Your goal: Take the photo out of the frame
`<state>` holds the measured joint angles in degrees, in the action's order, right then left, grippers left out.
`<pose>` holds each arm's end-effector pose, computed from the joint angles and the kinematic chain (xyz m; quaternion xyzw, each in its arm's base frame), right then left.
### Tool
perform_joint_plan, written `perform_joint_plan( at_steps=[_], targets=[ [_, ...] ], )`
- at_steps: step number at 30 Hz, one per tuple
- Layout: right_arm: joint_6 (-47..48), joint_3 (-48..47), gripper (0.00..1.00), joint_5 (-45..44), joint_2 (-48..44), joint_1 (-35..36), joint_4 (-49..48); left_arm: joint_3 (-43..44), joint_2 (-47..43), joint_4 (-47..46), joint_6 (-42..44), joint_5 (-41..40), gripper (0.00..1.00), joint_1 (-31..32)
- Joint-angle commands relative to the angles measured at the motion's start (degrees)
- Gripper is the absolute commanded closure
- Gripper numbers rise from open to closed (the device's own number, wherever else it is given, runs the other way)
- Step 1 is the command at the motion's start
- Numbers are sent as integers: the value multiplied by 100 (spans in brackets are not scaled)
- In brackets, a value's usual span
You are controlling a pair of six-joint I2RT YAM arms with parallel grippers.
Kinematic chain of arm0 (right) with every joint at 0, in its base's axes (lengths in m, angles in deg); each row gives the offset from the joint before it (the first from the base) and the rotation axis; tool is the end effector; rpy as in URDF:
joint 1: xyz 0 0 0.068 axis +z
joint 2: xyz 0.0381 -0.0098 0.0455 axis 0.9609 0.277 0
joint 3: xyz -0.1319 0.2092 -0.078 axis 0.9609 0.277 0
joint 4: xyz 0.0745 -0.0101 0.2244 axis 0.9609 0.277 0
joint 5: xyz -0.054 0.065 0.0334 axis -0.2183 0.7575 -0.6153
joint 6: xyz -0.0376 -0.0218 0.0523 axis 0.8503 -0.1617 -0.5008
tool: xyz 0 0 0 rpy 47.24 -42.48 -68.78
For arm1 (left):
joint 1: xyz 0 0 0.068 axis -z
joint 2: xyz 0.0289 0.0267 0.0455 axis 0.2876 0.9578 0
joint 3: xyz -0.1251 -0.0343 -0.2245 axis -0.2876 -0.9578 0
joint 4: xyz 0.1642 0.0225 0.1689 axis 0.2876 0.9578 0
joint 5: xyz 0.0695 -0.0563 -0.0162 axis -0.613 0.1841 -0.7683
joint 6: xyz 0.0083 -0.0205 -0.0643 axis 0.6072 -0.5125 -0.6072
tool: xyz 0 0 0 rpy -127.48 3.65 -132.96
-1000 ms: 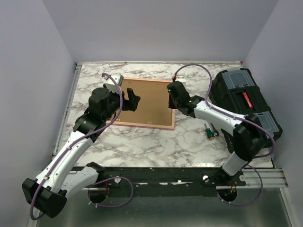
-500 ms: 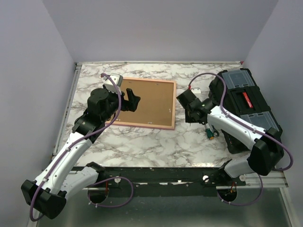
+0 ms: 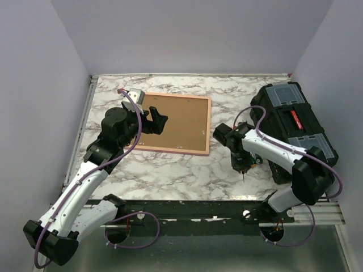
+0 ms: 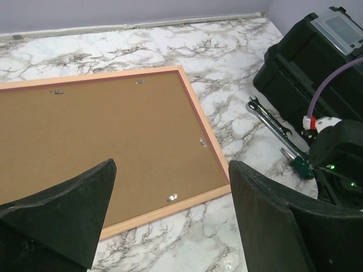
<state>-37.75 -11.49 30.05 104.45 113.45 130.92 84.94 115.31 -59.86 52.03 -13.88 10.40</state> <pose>0.1767 0.1211 0.1966 0.0268 0.9824 -0.1666 0.0802 0.1812 -0.0978 0.3554 0.0822 0.7632 -0.2769 0.5781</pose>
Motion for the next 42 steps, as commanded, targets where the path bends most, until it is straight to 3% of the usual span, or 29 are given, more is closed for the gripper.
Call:
perform_joint_plan(
  at_steps=[1,9,16,23,28,42],
  targets=[
    [-457,284,99,11,163,11,114,122,-171,-57,-55,122,17,4],
    [-524,425,95,-412,908,8,-752,96,-178,-67,-55,135,17,2],
    [-578,494,86,-816,1231,9,-1131,103,-161,-58,-20,65,17,-3],
    [-518,500,68,-782,1477,11,-1197,103,-95,-49,-29,81,17,4],
    [-520,521,56,-747,1412,4,-1186,97,-104,-45,-20,64,17,4],
    [-412,391,40,-880,832,28,-1217,95,-95,-67,-37,120,17,3]
  ],
)
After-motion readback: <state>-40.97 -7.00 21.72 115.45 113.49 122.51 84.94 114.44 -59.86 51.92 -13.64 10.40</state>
